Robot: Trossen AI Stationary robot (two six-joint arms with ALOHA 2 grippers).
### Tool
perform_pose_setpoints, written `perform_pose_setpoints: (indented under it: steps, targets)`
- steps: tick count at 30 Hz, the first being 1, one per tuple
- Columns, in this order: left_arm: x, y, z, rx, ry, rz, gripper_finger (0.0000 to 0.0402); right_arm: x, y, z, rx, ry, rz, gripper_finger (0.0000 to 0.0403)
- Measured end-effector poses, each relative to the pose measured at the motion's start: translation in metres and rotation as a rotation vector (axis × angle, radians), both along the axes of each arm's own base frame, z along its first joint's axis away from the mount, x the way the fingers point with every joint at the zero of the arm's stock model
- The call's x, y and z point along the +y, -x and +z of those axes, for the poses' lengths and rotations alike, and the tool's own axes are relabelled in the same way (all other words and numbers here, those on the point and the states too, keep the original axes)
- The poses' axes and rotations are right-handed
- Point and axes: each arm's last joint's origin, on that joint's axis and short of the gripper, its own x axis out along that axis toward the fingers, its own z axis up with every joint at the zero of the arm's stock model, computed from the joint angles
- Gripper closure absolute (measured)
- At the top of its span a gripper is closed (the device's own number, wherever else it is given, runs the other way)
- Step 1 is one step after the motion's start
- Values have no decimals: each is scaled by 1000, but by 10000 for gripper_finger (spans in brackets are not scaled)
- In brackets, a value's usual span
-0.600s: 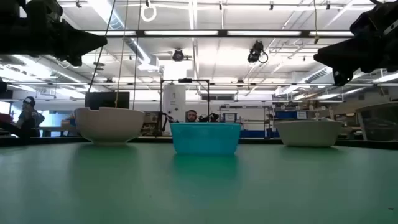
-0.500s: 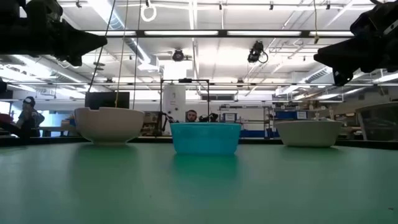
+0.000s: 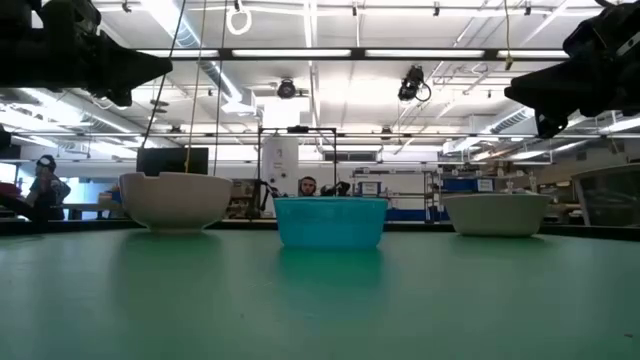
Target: Nest bowls inside each other
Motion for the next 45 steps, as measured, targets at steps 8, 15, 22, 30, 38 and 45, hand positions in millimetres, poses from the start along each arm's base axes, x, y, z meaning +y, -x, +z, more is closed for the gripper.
perform_pose_setpoints:
  steps: [8,15,22,30,38,45]
  targets:
    - [0,0,0,0,0,0,377,0,0,0,0,0,0,320]
    - [0,0,0,0,0,0,377,2,0,0,-1,-6,79,320]
    - [0,0,0,0,0,0,377,1,0,5,-45,57,40,320]
    - [0,0,0,-1,0,0,377,-3,10,41,-435,-63,-72,320]
    - [0,0,-1,-35,154,-39,377,-10,8,41,-428,-143,-285,320]
    - [-2,-1,-1,-39,198,-99,377,-13,-21,4,-115,-411,-310,320]
